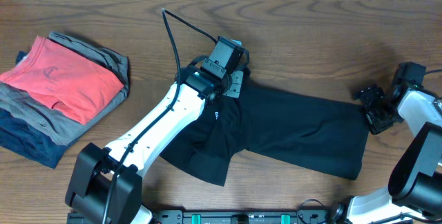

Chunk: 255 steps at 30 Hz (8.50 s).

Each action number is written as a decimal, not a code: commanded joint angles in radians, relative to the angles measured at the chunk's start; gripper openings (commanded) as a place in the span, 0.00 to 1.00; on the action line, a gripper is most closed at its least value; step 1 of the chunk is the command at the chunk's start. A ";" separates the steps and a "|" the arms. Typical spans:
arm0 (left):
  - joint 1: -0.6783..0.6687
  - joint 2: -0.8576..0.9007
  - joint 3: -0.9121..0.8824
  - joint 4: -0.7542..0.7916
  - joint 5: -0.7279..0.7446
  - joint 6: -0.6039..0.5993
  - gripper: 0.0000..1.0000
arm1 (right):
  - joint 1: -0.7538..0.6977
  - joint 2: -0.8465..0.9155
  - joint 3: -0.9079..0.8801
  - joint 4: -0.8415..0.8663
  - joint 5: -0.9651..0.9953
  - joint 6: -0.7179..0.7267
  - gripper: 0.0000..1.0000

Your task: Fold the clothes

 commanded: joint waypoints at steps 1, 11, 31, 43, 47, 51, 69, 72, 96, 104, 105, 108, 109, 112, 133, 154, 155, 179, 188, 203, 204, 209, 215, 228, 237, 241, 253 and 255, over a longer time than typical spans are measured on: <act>0.006 -0.003 0.011 -0.001 -0.005 -0.002 0.12 | 0.016 0.015 -0.061 0.066 0.043 0.043 0.83; 0.006 -0.003 0.011 -0.002 -0.005 -0.002 0.12 | 0.021 0.015 -0.094 0.116 0.052 0.046 0.52; 0.005 -0.003 0.011 -0.013 -0.001 -0.003 0.13 | 0.042 0.015 -0.100 0.161 0.127 0.055 0.51; 0.005 -0.003 0.011 -0.053 -0.001 -0.006 0.13 | 0.131 0.016 -0.100 0.154 0.277 0.066 0.54; 0.005 -0.003 0.011 -0.054 -0.001 -0.006 0.13 | 0.131 0.016 -0.100 0.170 0.283 0.073 0.56; 0.005 -0.003 0.011 -0.054 -0.001 -0.006 0.13 | 0.131 0.018 -0.100 0.204 0.284 0.073 0.56; 0.005 -0.003 0.011 -0.063 -0.002 -0.005 0.13 | 0.151 0.142 -0.099 0.227 0.282 0.090 0.10; 0.006 -0.005 0.012 -0.065 -0.002 -0.005 0.12 | 0.148 0.127 -0.098 0.189 0.271 0.076 0.01; 0.019 -0.749 0.049 -0.385 0.075 -0.010 0.06 | 0.008 -0.671 0.300 -0.573 0.108 -0.369 0.01; 0.019 -0.832 0.290 -0.697 0.152 -0.028 0.06 | -0.044 -0.726 0.578 -0.838 0.054 -0.503 0.01; 0.019 -0.824 0.314 -0.716 0.152 -0.027 0.06 | -0.044 -0.722 0.608 -0.860 0.054 -0.517 0.01; 0.019 -0.790 0.335 -0.706 0.151 -0.023 0.06 | -0.043 -0.699 0.657 -0.877 0.054 -0.523 0.01; 0.019 -0.772 0.336 -0.697 0.149 -0.014 0.06 | -0.043 -0.687 0.660 -0.869 0.054 -0.523 0.01; 0.019 -0.682 0.335 -0.669 0.093 -0.004 0.06 | -0.042 -0.630 0.660 -0.826 0.010 -0.562 0.01; 0.471 0.285 0.999 -0.266 0.208 0.164 0.06 | 0.032 -0.117 0.850 0.035 -0.084 -0.380 0.01; 0.408 0.320 0.976 -1.096 0.335 0.308 0.06 | -0.047 -0.072 0.736 -0.576 0.310 -0.456 0.01; 0.401 0.323 0.900 -1.097 0.334 0.311 0.06 | -0.047 -0.072 0.689 -0.574 0.326 -0.446 0.01; 0.335 -0.108 -0.117 -0.747 0.343 0.101 0.06 | -0.218 -0.110 0.310 -0.712 0.368 -0.270 0.01; 0.334 -0.141 -0.117 -0.348 0.342 0.038 0.06 | -0.126 -0.110 0.224 -0.439 0.196 -0.365 0.02; 0.334 0.045 -0.117 -0.040 0.309 0.039 0.16 | -0.039 -0.110 0.127 -0.156 0.174 -0.354 0.04; 0.334 0.045 -0.117 -0.021 0.309 0.039 0.26 | -0.039 -0.110 0.127 -0.155 0.178 -0.354 0.09; 0.346 0.038 -0.109 0.001 0.308 0.085 0.84 | -0.040 -0.110 0.127 -0.161 0.189 -0.354 0.50; 0.426 0.021 -0.108 -0.031 0.288 0.064 0.86 | -0.038 -0.110 0.130 -0.189 0.068 -0.392 0.33; 0.490 0.135 -0.138 -0.046 0.283 -0.039 0.84 | -0.006 -0.110 -0.005 -0.142 0.085 -0.428 0.23; 0.490 0.237 -0.141 -0.045 0.286 -0.058 0.47 | -0.006 -0.110 -0.100 -0.039 0.128 -0.425 0.23; 0.490 0.241 -0.141 -0.064 0.285 -0.058 0.06 | -0.008 -0.110 -0.122 -0.039 0.209 -0.424 0.22; 0.576 0.241 -0.141 -0.336 0.169 -0.058 0.06 | -0.057 -0.110 -0.192 -0.033 0.333 -0.425 0.31; 0.591 0.241 -0.141 -0.365 0.166 -0.058 0.06 | -0.074 -0.110 -0.199 -0.041 0.336 -0.424 0.31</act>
